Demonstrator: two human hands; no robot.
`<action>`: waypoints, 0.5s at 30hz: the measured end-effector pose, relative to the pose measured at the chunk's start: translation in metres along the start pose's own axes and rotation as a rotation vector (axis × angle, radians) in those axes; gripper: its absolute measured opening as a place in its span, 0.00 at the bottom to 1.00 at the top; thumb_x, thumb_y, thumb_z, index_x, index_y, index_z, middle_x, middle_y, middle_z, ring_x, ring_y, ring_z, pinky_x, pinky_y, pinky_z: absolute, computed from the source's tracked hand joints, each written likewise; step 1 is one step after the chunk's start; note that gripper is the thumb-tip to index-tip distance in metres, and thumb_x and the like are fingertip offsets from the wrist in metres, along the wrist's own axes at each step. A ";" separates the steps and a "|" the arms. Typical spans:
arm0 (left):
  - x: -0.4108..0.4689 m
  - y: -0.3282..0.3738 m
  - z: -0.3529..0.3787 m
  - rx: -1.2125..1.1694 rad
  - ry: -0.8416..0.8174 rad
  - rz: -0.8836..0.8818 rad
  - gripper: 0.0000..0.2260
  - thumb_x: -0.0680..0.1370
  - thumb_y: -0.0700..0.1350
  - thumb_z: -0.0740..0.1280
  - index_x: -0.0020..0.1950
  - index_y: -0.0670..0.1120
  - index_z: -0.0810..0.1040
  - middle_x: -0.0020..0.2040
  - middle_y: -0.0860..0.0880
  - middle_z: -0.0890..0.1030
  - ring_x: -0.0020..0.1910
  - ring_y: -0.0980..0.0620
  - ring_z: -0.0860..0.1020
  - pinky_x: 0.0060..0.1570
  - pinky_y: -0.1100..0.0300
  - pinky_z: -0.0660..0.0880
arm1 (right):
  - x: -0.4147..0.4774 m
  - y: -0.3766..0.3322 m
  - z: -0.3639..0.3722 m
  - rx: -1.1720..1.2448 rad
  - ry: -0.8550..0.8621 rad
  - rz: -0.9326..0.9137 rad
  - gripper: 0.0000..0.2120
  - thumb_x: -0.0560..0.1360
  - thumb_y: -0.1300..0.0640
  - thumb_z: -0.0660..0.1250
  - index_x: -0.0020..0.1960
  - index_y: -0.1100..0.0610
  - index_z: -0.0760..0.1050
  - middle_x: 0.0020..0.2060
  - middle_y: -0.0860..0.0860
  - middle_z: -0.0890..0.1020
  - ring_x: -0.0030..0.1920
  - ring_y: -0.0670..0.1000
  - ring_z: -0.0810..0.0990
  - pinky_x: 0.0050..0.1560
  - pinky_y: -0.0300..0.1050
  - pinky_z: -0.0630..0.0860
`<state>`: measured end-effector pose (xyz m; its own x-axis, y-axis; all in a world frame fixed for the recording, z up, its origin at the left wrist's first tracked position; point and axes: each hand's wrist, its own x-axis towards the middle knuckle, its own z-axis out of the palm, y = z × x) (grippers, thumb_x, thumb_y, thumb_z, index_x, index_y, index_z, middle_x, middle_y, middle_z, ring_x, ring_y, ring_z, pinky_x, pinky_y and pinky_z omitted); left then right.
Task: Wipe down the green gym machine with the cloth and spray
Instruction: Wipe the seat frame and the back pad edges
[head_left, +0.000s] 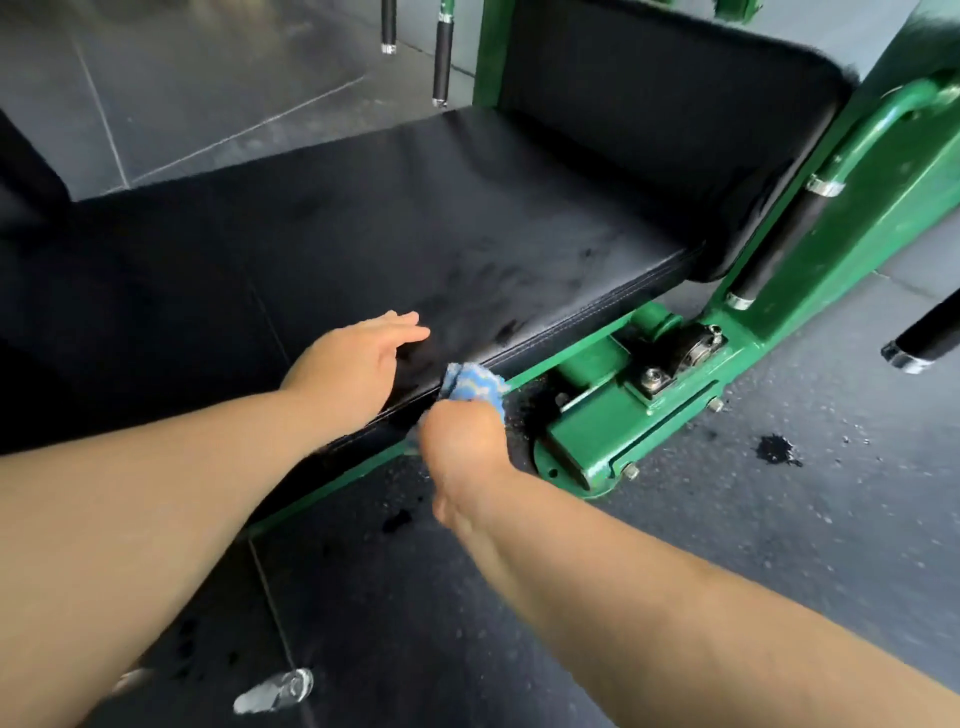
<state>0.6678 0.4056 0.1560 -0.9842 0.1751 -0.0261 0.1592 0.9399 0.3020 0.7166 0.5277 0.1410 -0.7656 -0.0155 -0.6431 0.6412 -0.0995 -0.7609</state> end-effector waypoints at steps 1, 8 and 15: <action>-0.006 -0.003 -0.003 0.010 0.000 0.004 0.22 0.81 0.35 0.52 0.69 0.52 0.74 0.72 0.59 0.68 0.74 0.60 0.61 0.70 0.65 0.56 | -0.003 0.006 0.006 -0.019 -0.066 -0.017 0.11 0.76 0.63 0.58 0.36 0.54 0.63 0.38 0.53 0.73 0.40 0.54 0.72 0.40 0.43 0.71; -0.086 -0.047 -0.035 0.090 -0.001 0.013 0.21 0.80 0.36 0.54 0.66 0.54 0.75 0.71 0.61 0.69 0.73 0.60 0.62 0.71 0.62 0.59 | -0.004 0.012 0.002 0.002 0.152 -0.153 0.07 0.77 0.64 0.57 0.43 0.55 0.67 0.35 0.50 0.71 0.34 0.50 0.69 0.32 0.39 0.66; -0.130 -0.073 -0.045 0.070 0.085 -0.004 0.22 0.78 0.34 0.55 0.66 0.51 0.76 0.71 0.57 0.71 0.71 0.57 0.65 0.70 0.63 0.59 | -0.050 0.045 0.078 -0.038 -0.091 -0.279 0.13 0.57 0.65 0.61 0.36 0.49 0.71 0.35 0.51 0.70 0.38 0.50 0.68 0.34 0.44 0.68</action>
<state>0.7806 0.3006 0.1805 -0.9874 0.1487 0.0547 0.1574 0.9593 0.2342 0.7800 0.4461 0.1453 -0.9131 -0.0816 -0.3995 0.4053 -0.0756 -0.9110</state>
